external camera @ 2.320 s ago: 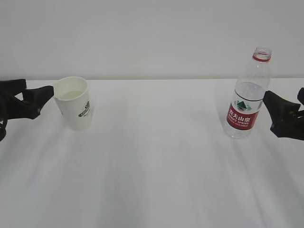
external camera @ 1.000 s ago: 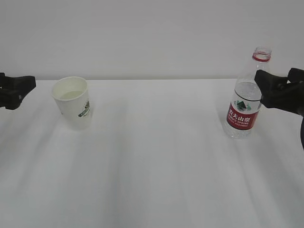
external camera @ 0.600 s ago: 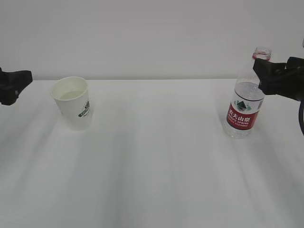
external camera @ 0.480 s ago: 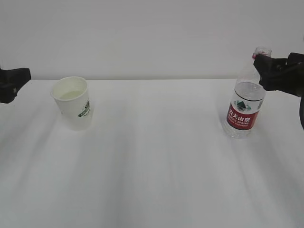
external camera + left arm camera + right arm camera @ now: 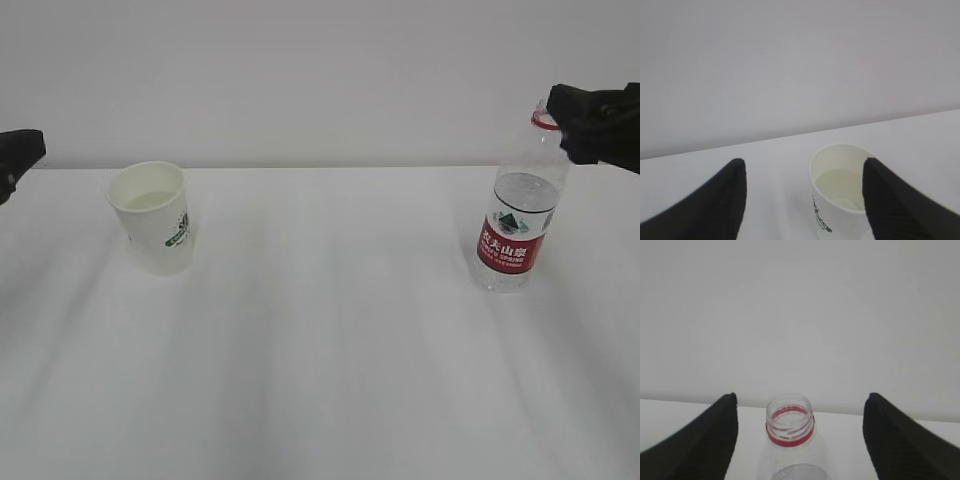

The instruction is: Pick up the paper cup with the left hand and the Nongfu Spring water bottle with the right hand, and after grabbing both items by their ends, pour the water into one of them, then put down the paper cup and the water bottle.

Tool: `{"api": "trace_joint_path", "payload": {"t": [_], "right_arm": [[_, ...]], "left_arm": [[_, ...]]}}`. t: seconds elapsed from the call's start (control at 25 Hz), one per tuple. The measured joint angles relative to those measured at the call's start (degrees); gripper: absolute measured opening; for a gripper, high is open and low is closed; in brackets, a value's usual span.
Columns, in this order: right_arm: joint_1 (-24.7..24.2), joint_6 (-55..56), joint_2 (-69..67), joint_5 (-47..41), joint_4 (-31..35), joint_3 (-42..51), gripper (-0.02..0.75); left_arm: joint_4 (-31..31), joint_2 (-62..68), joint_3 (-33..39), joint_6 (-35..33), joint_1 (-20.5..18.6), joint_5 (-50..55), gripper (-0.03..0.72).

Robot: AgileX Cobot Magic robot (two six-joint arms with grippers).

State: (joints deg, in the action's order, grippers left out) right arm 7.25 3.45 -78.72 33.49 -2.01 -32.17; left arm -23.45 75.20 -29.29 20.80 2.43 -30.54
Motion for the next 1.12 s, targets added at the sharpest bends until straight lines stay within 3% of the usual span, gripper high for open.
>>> {"api": "trace_joint_path", "payload": {"t": [0.44,1.12], "right_arm": [[0.00,0.00,4.56,-6.28,0.00,-1.68,0.587],[0.00,0.00,15.69,-16.91,0.00,-2.29,0.587]], "left_arm": [[0.00,-3.81,0.00,2.38,0.00,2.18,0.527],[0.00,-15.53,0.00,2.67,0.00,14.52,0.524]]}}
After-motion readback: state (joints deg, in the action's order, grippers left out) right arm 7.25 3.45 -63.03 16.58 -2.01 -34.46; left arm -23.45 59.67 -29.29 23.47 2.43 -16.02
